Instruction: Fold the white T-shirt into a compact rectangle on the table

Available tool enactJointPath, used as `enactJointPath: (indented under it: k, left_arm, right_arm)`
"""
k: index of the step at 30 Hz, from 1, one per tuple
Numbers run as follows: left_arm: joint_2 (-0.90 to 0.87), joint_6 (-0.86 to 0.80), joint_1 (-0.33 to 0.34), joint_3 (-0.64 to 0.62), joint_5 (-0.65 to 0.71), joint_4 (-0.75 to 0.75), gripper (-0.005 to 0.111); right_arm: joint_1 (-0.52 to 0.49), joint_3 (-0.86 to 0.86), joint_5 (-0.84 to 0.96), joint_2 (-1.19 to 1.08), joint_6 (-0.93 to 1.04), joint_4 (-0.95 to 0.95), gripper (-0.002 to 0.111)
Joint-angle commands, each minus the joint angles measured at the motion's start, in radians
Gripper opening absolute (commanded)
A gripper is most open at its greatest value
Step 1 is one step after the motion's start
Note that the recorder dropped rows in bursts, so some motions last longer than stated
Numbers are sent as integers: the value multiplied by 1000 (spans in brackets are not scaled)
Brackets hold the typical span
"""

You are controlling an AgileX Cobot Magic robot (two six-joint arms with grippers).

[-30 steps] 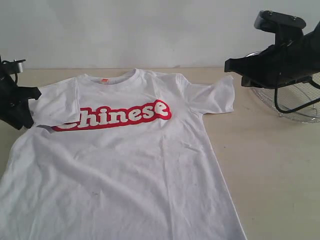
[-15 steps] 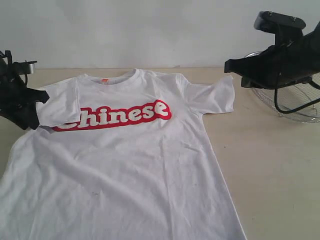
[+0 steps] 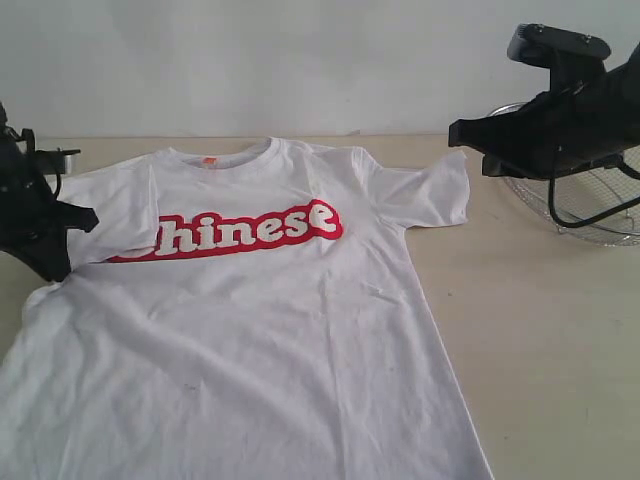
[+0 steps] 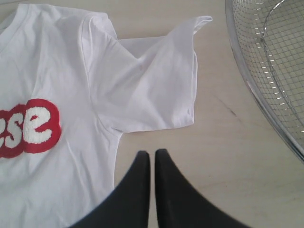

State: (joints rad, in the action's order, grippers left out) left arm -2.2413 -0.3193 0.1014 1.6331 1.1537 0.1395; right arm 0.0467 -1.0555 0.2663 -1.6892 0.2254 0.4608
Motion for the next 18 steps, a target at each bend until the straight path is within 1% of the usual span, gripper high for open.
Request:
enactJointPath:
  k: [1,7,15,18]
  left_arm:
    - [4,13,-5,-5,6,-36,5]
    - [6,60,-5,-5,6,-112,5]
    - [6,82,-3,-5,14,-166,5]
    - [6,82,9,-5,19,-166,5]
  right_arm:
    - [-5,-4,-2,4,-2,0,0]
    - [-5,-4,-9,4,-2,0,0]
    - [-5,-4,-11,4,2,0,0]
    - [-5,-4,-11,4,2,0,0]
